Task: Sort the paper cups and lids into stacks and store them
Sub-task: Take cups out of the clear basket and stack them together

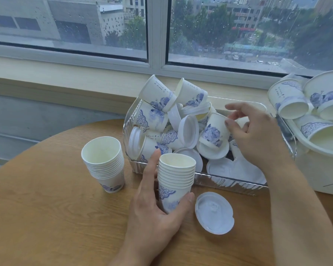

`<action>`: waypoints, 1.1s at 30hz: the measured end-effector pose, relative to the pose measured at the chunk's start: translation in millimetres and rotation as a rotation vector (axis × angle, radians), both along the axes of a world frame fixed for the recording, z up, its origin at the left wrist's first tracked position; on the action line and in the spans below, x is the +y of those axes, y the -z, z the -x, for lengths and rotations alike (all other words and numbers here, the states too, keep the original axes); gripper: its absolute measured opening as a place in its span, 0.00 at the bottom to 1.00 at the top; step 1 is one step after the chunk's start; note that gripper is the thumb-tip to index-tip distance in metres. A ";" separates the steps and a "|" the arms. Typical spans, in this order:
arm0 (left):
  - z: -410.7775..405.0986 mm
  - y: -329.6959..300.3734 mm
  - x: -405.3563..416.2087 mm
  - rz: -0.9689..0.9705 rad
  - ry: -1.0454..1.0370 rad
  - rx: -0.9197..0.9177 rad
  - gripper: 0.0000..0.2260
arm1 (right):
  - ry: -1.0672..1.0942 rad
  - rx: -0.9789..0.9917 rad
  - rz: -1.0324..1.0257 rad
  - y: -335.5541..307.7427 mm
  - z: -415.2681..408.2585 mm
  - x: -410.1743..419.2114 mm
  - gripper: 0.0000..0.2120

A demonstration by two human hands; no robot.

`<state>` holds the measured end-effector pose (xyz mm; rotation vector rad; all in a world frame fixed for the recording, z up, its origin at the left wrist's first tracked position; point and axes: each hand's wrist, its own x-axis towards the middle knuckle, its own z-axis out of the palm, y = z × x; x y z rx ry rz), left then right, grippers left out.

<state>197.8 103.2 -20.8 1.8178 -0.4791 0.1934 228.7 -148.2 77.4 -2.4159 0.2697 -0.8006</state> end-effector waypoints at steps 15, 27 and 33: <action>0.5 0.8 0.5 -0.013 0.019 0.020 0.37 | -0.434 -0.168 -0.425 -25.3 13.5 19.9 0.07; -0.1 2.6 0.3 0.003 0.007 0.014 0.41 | -0.684 0.057 -0.497 -22.7 12.5 30.3 0.09; -0.2 3.8 0.0 0.018 0.011 0.025 0.42 | -0.695 0.128 -0.487 -25.1 15.6 32.6 0.06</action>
